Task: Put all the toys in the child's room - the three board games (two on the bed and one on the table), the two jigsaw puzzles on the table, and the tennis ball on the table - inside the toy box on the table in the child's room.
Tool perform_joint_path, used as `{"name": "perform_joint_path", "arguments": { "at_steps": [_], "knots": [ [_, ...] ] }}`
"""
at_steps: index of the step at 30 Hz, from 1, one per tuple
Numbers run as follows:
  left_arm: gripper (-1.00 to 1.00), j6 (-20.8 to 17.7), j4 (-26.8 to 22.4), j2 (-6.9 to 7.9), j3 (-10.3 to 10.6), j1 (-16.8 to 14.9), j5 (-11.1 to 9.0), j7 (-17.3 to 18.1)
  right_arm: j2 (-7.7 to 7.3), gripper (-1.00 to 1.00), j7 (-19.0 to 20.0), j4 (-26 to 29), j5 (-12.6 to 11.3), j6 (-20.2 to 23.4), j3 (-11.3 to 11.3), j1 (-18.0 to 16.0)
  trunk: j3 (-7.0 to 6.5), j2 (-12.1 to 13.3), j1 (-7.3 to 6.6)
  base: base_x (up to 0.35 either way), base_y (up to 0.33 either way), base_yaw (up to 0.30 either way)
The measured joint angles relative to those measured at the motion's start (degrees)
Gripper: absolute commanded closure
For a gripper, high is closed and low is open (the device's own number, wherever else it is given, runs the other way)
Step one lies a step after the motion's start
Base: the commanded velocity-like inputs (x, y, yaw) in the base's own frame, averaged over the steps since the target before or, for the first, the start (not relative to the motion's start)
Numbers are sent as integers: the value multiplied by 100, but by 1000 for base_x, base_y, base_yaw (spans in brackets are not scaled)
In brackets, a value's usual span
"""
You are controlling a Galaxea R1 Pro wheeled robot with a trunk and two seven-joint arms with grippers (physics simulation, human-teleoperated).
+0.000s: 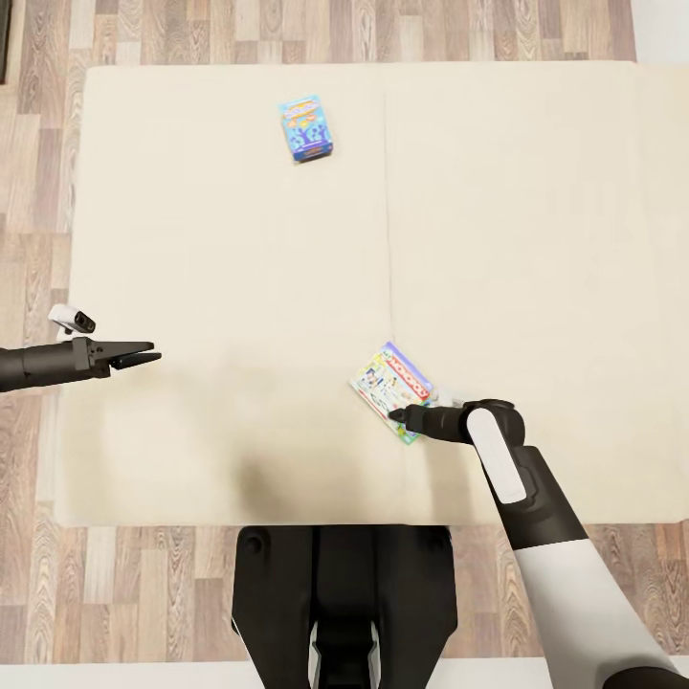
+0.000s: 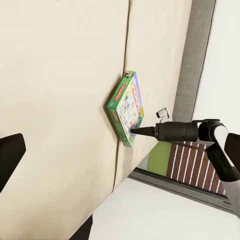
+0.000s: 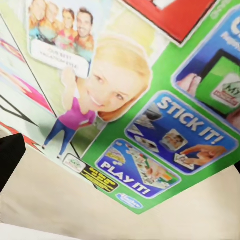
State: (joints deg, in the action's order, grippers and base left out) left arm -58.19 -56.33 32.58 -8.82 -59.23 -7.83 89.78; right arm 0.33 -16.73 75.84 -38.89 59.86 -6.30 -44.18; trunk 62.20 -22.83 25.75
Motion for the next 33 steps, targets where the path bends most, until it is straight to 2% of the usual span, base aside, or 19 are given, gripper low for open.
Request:
{"name": "perform_joint_path", "arguments": {
  "at_steps": [21, 26, 33],
  "knots": [
    [-100, 0, 1, -7, 2, 0, -1, 0, 4, -100, 1, -30, 9, 0, -6, 0, 0, 0, 0, 0, 37, 0],
    [-100, 0, 1, -8, 3, 0, -1, 0, -1, -100, 0, -30, 10, -1, -164, 0, 0, 0, 0, 0, 0, 0],
    [-100, 0, -1, -8, 0, 0, -1, 0, -8, -100, -1, -30, 14, 0, -223, 0, 0, 0, 0, 0, 0, 0]
  ]
}}
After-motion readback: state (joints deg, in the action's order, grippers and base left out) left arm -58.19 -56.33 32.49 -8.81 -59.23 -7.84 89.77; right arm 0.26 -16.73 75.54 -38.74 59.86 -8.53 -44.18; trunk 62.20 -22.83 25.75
